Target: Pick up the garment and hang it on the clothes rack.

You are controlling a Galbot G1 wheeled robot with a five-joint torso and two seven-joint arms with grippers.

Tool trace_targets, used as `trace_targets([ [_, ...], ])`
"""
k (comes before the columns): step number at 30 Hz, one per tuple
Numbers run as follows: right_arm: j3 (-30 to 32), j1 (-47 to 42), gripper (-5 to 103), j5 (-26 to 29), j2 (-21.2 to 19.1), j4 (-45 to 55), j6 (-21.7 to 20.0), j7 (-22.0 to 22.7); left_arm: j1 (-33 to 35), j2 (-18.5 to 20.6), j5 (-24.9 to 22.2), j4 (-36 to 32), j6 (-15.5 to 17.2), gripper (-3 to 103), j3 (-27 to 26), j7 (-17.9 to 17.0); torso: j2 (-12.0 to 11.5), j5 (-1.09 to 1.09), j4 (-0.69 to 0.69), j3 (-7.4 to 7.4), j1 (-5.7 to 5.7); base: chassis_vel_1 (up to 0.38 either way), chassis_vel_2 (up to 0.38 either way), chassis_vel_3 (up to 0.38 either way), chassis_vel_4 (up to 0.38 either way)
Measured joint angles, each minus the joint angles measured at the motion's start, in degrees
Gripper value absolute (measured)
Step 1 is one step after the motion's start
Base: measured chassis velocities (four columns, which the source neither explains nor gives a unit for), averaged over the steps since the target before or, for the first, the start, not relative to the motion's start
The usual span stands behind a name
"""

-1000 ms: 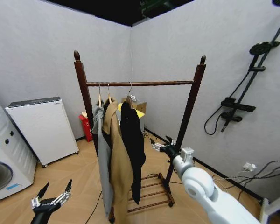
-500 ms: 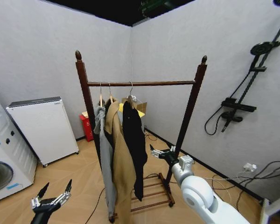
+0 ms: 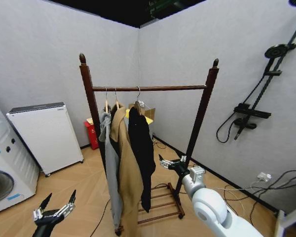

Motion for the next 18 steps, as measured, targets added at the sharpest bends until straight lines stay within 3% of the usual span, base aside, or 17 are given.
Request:
trace_targets([
  [18, -0.1, -1.3, 100, -0.9, 0.1, 0.4, 0.2, -0.5, 0.0, 0.0, 0.0, 0.0, 0.0, 100, 0.0, 0.0, 0.0, 0.00, 0.01, 0.00, -0.01, 0.011, -0.013, -0.013, 0.008],
])
